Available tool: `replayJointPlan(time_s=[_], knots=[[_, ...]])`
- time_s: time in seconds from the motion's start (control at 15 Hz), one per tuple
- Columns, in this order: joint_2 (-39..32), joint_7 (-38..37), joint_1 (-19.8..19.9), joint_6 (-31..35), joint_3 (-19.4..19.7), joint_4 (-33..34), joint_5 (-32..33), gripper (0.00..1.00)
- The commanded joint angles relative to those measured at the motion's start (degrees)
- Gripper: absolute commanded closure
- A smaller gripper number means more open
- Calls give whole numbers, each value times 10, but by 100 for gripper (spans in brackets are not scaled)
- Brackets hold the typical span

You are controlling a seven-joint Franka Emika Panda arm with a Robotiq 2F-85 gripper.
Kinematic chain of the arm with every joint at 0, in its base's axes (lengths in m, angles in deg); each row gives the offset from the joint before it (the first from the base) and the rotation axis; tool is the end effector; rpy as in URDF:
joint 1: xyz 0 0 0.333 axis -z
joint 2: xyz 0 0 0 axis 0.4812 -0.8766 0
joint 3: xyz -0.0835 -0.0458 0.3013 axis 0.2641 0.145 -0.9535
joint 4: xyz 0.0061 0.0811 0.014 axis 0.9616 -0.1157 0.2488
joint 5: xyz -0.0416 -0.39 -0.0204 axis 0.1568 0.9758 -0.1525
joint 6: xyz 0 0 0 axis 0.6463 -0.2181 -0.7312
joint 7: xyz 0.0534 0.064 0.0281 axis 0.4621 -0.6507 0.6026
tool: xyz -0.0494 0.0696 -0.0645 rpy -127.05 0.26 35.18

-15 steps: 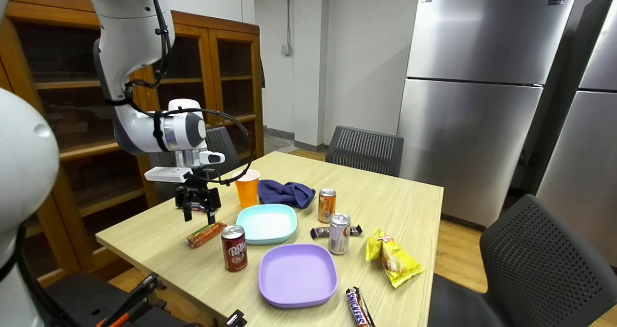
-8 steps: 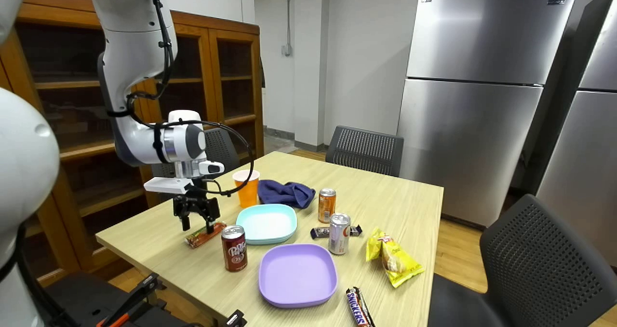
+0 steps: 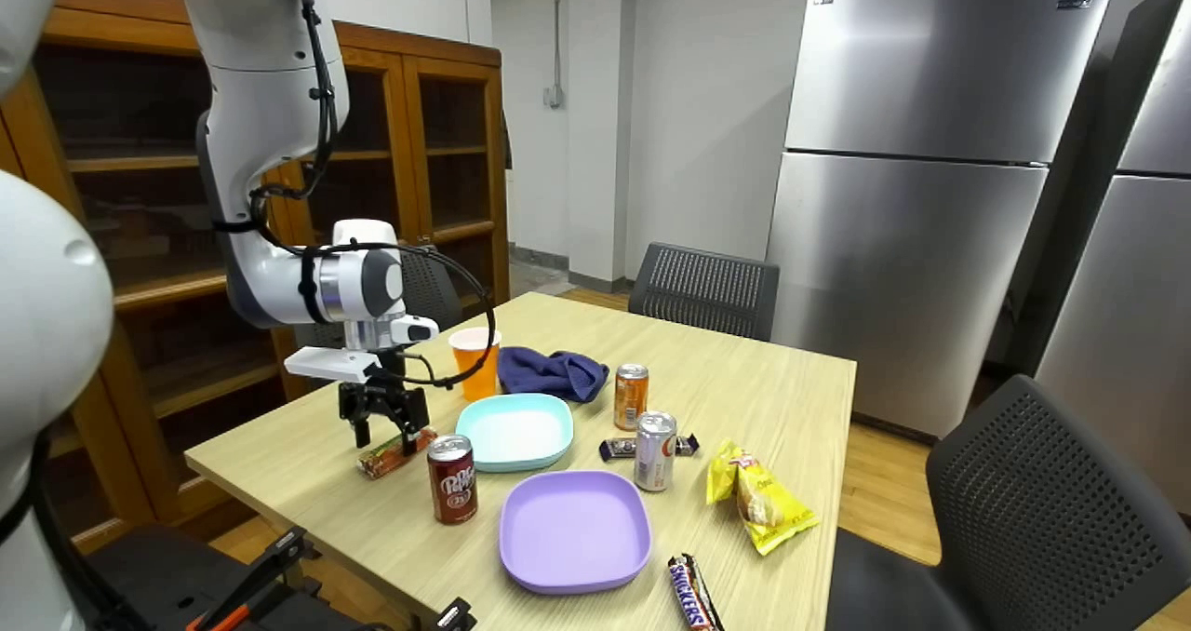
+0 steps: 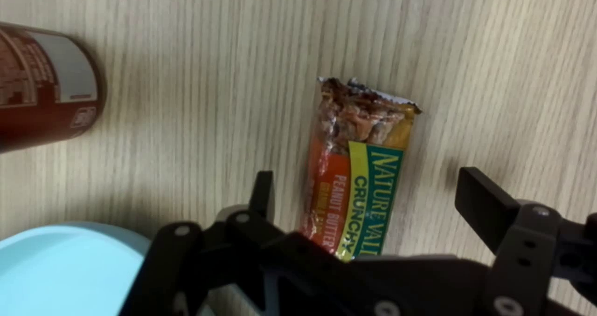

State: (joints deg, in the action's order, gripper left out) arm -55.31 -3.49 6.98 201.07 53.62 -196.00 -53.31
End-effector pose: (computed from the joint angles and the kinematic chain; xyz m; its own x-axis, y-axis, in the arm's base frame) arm 0.4696 0.2140 0.0677 0.9852 0.0673 -0.1578 0.0852 -0.9903 0.1095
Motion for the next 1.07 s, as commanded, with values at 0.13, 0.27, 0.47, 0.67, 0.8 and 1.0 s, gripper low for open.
replayJointPlan(time_s=[0.13, 0.27, 0.47, 0.67, 0.8, 1.0], knots=[[11, 36, 8, 24, 1, -19, -28, 25], [10, 41, 10, 25, 1, -19, -34, 34], [10, 44, 9, 26, 1, -20, -39, 58], [12, 44, 8, 28, 3, -23, -40, 81], [16, 47, 11, 28, 1, -25, -41, 82], [43, 41, -2, 15, 9, -37, -32, 83]])
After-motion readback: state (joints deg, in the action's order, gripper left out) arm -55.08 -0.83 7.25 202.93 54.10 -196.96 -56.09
